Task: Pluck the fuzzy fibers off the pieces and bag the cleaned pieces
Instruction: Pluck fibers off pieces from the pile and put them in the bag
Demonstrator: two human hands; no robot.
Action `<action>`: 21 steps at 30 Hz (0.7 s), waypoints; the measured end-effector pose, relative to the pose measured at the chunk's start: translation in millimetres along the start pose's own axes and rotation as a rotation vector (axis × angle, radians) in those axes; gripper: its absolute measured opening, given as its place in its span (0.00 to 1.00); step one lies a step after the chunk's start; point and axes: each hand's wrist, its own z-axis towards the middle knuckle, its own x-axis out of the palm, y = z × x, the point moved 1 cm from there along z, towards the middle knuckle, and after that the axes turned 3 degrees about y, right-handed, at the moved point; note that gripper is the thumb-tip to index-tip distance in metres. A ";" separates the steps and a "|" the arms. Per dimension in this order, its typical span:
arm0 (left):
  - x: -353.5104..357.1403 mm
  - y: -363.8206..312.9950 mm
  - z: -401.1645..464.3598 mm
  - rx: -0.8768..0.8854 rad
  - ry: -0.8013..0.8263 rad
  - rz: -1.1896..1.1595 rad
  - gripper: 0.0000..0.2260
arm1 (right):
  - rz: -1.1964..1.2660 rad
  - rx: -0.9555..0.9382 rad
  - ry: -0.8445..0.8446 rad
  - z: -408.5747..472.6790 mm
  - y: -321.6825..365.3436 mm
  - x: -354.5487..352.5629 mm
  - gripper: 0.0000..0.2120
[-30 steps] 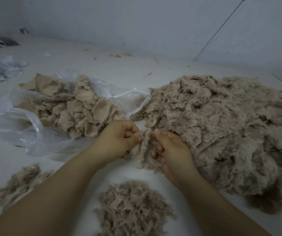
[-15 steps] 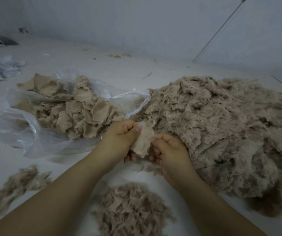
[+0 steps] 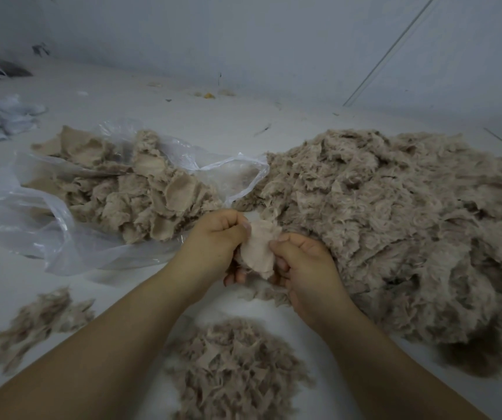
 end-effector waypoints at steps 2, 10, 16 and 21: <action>0.6 0.4 0.9 -0.014 -0.015 -0.009 0.13 | 0.001 -0.002 0.015 0.4 -0.9 -0.1 0.20; 9.7 -1.6 3.3 0.063 -0.036 0.010 0.06 | -0.083 -0.036 0.141 -4.9 0.3 2.0 0.22; 6.9 0.6 6.8 -0.025 -0.182 -0.167 0.11 | -0.055 -0.002 0.103 -5.1 3.0 3.2 0.21; -11.1 1.6 12.6 -0.011 -0.314 -0.195 0.15 | 0.115 0.051 0.029 -3.2 2.2 1.3 0.12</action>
